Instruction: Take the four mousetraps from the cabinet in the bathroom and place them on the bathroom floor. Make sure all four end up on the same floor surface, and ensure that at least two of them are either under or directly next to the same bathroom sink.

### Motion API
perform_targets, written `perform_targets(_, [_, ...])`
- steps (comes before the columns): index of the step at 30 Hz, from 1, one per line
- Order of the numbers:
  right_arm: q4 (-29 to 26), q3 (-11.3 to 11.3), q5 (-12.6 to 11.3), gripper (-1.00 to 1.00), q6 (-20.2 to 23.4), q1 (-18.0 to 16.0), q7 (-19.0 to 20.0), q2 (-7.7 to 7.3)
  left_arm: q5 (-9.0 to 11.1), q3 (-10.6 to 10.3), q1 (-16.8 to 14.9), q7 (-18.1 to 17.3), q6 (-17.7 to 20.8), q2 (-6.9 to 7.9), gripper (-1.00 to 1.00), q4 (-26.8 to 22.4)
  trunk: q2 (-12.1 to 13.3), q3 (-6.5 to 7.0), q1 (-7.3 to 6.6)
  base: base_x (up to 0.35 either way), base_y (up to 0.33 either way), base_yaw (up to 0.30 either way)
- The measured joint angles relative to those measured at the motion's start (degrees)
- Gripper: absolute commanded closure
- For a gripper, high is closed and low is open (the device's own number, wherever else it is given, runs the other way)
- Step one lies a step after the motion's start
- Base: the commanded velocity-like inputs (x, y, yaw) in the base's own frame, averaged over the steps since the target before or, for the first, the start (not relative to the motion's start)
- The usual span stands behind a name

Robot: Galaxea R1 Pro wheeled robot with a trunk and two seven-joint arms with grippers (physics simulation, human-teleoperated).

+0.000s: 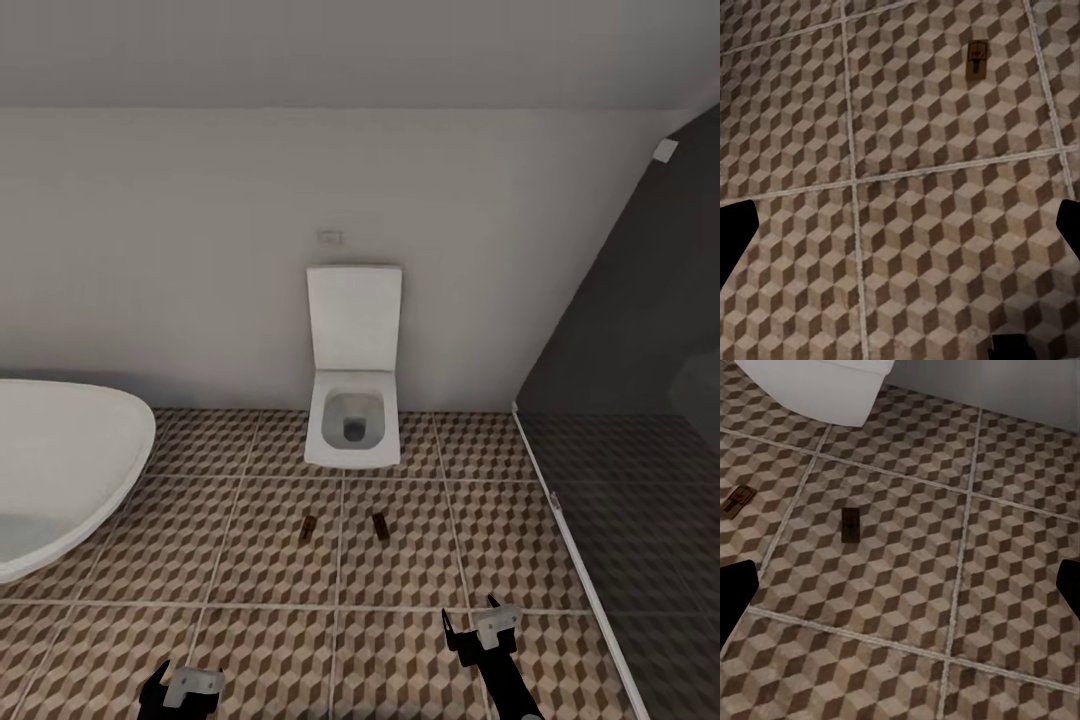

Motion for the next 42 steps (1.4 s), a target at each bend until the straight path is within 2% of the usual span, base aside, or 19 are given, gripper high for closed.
perform_targets(24, [0.0, 0.0, 0.0, -1.00, 0.0, 0.0, 0.0, 0.00, 0.0, 0.0, 0.0, 0.0, 0.0, -0.09, -1.00, 0.0, 9.7, 6.56, -5.28, 0.000, 0.000, 0.000])
perform_targets(42, [0.0, 0.0, 0.0, -1.00, 0.0, 0.0, 0.0, 0.00, 0.0, 0.0, 0.0, -0.1, 0.0, -0.09, -1.00, 0.0, 9.7, 8.25, -5.29, 0.000, 0.000, 0.000])
